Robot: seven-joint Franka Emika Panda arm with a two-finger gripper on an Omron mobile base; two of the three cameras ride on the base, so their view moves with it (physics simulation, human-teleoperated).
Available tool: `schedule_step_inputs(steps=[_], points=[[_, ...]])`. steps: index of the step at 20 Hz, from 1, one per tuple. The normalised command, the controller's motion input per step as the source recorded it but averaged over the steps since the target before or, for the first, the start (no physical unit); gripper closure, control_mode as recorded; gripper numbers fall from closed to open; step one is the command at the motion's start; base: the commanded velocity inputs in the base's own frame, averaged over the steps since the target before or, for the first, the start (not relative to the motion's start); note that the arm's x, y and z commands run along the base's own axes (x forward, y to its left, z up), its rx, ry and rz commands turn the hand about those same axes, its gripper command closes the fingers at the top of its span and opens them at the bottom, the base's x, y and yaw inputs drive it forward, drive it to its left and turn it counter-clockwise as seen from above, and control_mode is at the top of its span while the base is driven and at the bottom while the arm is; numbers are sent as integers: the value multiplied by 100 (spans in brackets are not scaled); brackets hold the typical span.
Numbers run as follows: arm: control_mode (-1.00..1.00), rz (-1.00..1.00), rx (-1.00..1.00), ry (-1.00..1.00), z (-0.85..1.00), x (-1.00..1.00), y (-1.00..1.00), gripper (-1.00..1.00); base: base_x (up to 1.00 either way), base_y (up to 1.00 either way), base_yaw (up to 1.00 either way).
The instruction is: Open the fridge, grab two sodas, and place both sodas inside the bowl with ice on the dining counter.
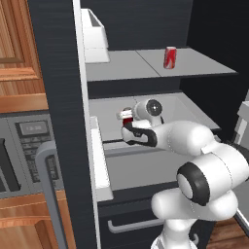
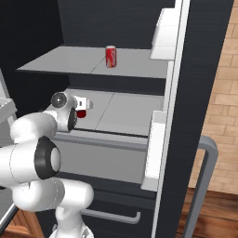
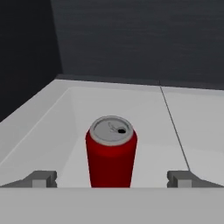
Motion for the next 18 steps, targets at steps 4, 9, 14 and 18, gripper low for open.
schedule_step_inputs(steps=[4,9,14,18], points=[[-100,0,-2,0,-14,28,5,-100,0,0,0],[-100,0,0,0,-10,25,8,-100,0,0,0],[-100,0,0,0,-10,27,10,-100,0,0,0],[-100,0,0,0,-8,28,3,-100,0,0,0]])
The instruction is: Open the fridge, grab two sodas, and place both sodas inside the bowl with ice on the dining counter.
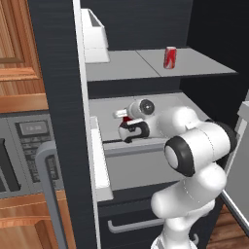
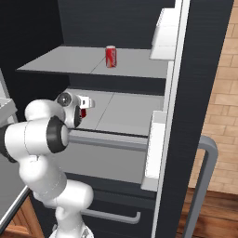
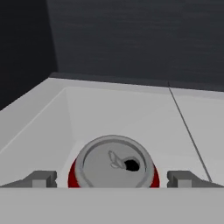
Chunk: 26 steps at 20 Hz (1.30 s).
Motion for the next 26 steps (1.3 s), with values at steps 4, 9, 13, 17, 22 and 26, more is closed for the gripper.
schedule_step_inputs(steps=[4,9,13,17,22,26], points=[[-100,0,0,0,-14,22,0,100,0,0,0],[-100,0,0,0,-10,5,0,100,0,0,0],[-100,0,0,-1,-2,-2,0,100,0,0,0],[-100,0,0,-5,-3,-26,0,100,0,0,0],[-100,0,0,-5,-2,-50,0,100,0,0,0],[-100,0,1,-6,-2,-89,-19,100,0,0,0]])
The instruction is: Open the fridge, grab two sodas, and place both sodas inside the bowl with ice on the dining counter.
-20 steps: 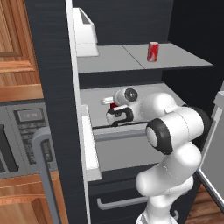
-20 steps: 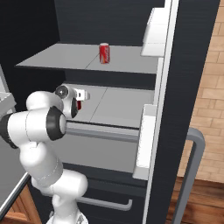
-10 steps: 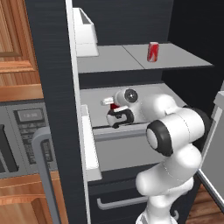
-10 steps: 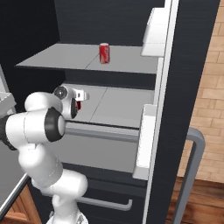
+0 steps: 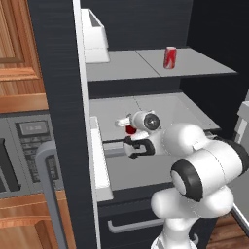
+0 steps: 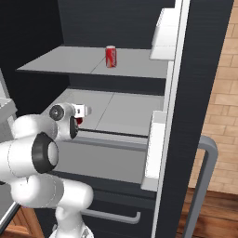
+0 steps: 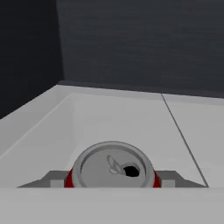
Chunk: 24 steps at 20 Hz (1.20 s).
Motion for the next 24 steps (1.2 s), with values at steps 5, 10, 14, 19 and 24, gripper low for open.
schedule_step_inputs(steps=[5,10,14,19,24], points=[[-100,0,0,-1,55,-90,-23,100,0,0,0],[-100,-3,0,11,85,-73,-16,100,0,0,0],[-100,-8,0,25,71,-67,-10,100,0,0,0],[-100,-10,0,28,32,-82,-9,100,0,0,0],[-100,-6,0,17,36,-81,-13,100,0,0,0]])
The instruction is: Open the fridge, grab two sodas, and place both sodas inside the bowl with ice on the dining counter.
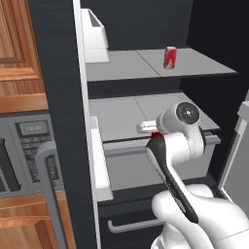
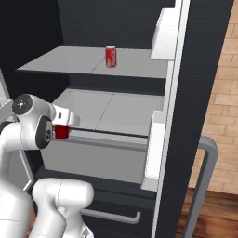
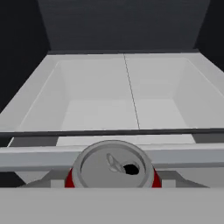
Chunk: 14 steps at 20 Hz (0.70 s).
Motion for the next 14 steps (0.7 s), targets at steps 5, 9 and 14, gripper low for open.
schedule_step_inputs(steps=[5,9,14], points=[[-100,-3,0,3,62,-56,-21,100,0,0,0],[-100,-4,0,0,58,-60,-24,100,0,0,0],[-100,-4,0,0,66,-62,-26,100,0,0,0]])
